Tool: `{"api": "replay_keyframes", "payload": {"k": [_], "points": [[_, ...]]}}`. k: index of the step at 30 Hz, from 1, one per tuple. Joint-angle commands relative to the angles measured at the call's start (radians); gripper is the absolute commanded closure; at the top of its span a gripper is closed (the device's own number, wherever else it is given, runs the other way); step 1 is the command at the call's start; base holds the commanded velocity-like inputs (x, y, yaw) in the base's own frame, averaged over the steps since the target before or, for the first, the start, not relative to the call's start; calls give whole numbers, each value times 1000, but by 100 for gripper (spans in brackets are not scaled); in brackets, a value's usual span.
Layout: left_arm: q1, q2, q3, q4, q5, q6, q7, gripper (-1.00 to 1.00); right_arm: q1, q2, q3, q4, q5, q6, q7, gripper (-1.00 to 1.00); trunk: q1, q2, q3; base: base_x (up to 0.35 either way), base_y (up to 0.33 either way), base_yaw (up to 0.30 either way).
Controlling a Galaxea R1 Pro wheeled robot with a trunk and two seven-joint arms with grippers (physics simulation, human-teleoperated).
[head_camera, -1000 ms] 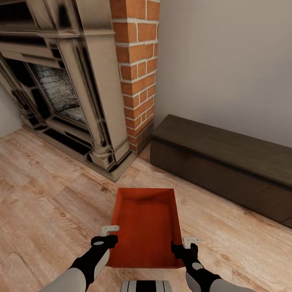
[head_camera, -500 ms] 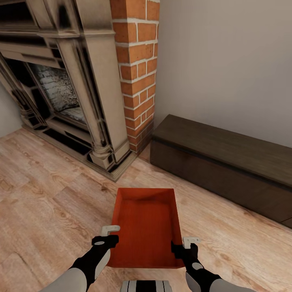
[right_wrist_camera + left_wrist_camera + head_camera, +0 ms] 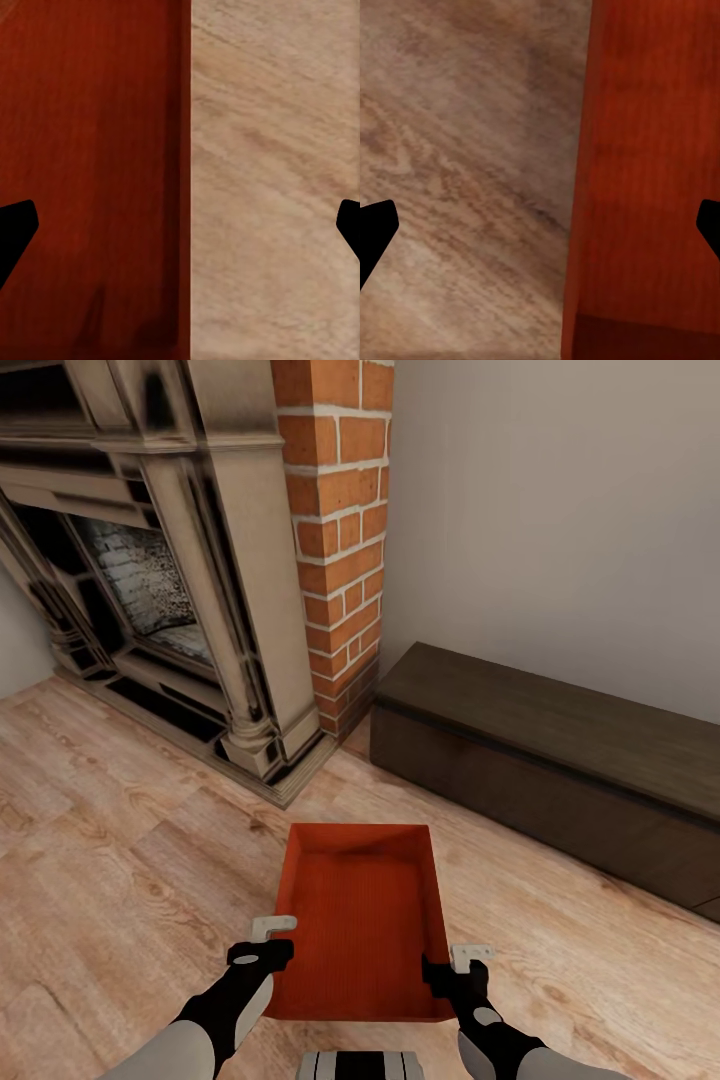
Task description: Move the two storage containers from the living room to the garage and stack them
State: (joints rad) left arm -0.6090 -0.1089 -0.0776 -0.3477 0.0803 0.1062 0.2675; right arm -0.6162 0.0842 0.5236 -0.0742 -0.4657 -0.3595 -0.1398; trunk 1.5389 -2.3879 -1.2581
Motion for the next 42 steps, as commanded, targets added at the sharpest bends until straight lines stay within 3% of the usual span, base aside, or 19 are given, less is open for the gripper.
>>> {"api": "replay_keyframes", "payload": {"k": [1, 2, 3, 22, 42], "points": [[0, 1, -8, -2, 7, 6, 7, -100, 0, 0, 9, 1, -7, -3, -4, -100, 0, 0, -1, 0, 0, 0], [0, 1, -8, -1, 7, 6, 6, -100, 0, 0, 9, 1, -7, -3, -4, -100, 0, 0, -1, 0, 0, 0], [0, 1, -8, -1, 6, 7, 6, 100, 0, 0, 9, 1, -7, -3, -4, 100, 0, 0, -1, 0, 0, 0], [0, 0, -5, -9, 7, 7, 9, 100, 0, 0, 9, 1, -7, -3, -4, 100, 0, 0, -1, 0, 0, 0], [0, 0, -5, -4, 5, 7, 8, 100, 0, 0, 9, 1, -7, -3, -4, 100, -77, 140, 62, 0, 0, 0]]}}
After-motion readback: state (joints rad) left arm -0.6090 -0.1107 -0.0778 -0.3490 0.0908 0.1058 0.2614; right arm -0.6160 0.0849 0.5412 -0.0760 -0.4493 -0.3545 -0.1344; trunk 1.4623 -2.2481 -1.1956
